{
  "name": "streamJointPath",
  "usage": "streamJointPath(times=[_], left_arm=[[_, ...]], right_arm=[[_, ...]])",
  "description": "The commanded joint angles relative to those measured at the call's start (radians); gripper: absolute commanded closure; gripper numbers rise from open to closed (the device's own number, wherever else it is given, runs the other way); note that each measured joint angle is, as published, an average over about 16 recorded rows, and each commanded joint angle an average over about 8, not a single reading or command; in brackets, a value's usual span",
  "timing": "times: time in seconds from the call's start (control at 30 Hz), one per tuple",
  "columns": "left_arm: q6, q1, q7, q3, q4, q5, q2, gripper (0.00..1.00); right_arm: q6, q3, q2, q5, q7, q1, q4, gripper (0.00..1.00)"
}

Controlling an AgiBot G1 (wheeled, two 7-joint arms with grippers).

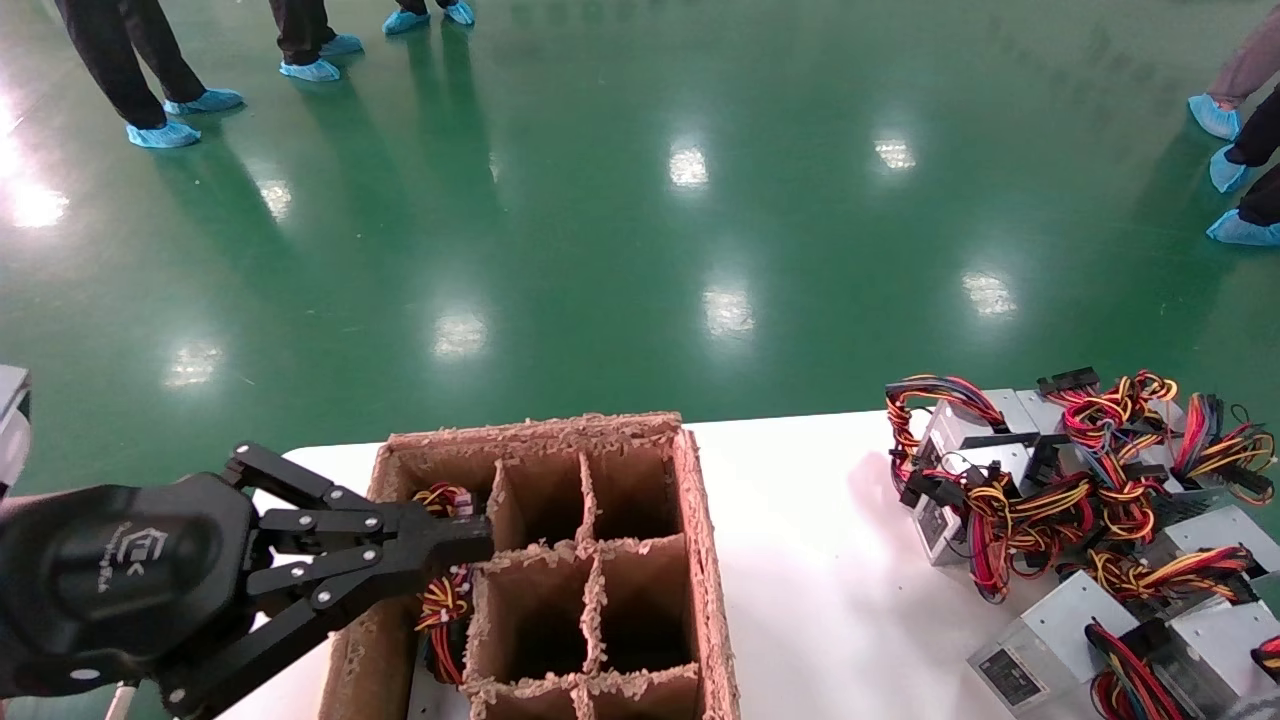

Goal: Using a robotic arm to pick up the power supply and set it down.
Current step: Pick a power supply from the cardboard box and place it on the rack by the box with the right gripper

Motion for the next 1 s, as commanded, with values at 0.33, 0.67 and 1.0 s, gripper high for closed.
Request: streamJointPath(times=[0.33, 0.67, 1.0], left_arm=[[0.0, 0.0, 0.0, 0.0, 0.0, 0.0, 0.0, 1.0], [0.0, 0.0, 0.0, 0.0, 0.0, 0.0, 0.0, 1.0], [0.0, 0.0, 0.0, 0.0, 0.0, 0.0, 0.0, 1.0]], right_arm=[[0.007, -0.043, -0.025, -0.006, -0.024, 0.04, -0.03, 1.0], [0.001, -0.052, -0.039, 0.014, -0.026, 0.064, -0.034, 1.0], [0.013, -0.078, -0.061, 0.011, -0.024, 0.083, -0.015, 1.0]])
